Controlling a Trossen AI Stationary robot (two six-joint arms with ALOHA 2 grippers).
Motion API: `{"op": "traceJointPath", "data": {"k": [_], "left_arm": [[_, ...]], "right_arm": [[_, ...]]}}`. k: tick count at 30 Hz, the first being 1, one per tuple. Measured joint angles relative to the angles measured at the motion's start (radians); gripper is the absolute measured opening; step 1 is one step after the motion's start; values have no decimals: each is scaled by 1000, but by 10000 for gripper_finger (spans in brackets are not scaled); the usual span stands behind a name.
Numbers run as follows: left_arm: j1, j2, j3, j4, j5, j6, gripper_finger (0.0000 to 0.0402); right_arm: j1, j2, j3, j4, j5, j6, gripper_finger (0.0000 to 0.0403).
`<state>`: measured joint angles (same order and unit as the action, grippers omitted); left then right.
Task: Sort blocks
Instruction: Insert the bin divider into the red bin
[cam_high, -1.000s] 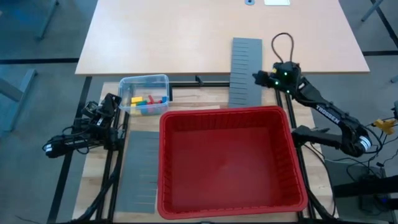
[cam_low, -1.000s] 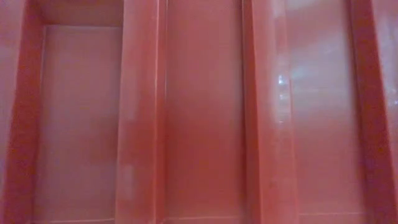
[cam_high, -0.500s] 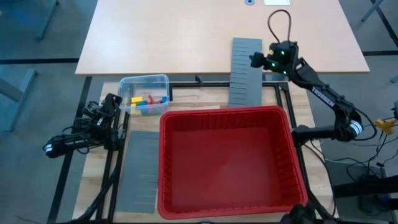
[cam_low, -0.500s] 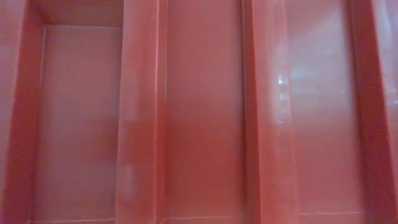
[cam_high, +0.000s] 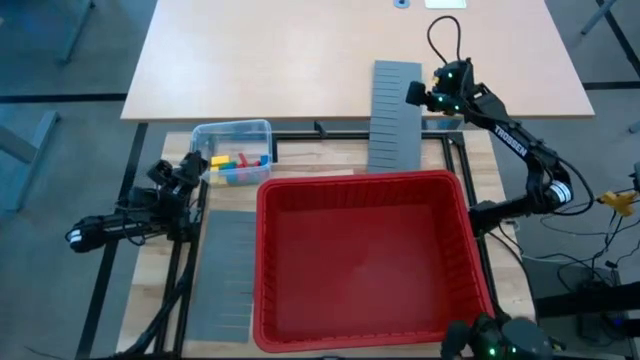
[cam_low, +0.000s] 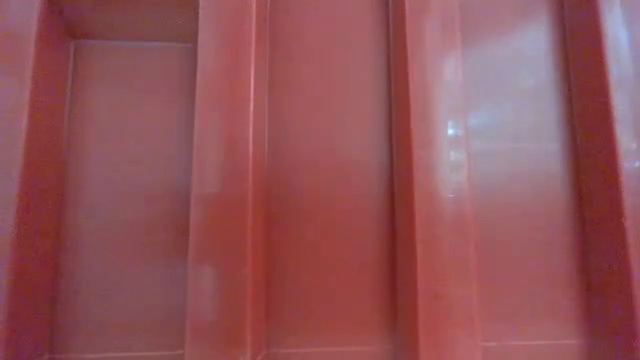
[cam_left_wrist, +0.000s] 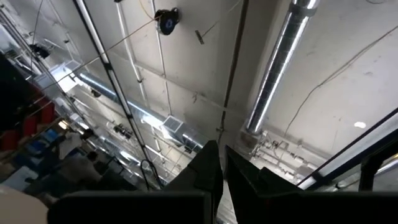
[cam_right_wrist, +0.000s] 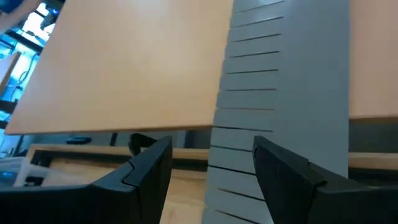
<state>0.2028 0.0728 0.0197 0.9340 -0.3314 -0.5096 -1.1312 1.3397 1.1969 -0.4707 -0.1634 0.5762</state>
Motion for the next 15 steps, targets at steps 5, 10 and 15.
{"op": "traceJointPath", "data": {"k": [5, 10, 15], "left_arm": [[0, 18, 36, -9, 0, 3, 7], [0, 39, 106, -82, 13, 34, 7], [0, 62, 167, -189, 28, 49, 7]], "right_arm": [[-38, 75, 83, -65, -2, 2, 201], [-48, 158, 196, -207, -1, -68, 202], [-45, 204, 268, -321, -21, -144, 214]]}}
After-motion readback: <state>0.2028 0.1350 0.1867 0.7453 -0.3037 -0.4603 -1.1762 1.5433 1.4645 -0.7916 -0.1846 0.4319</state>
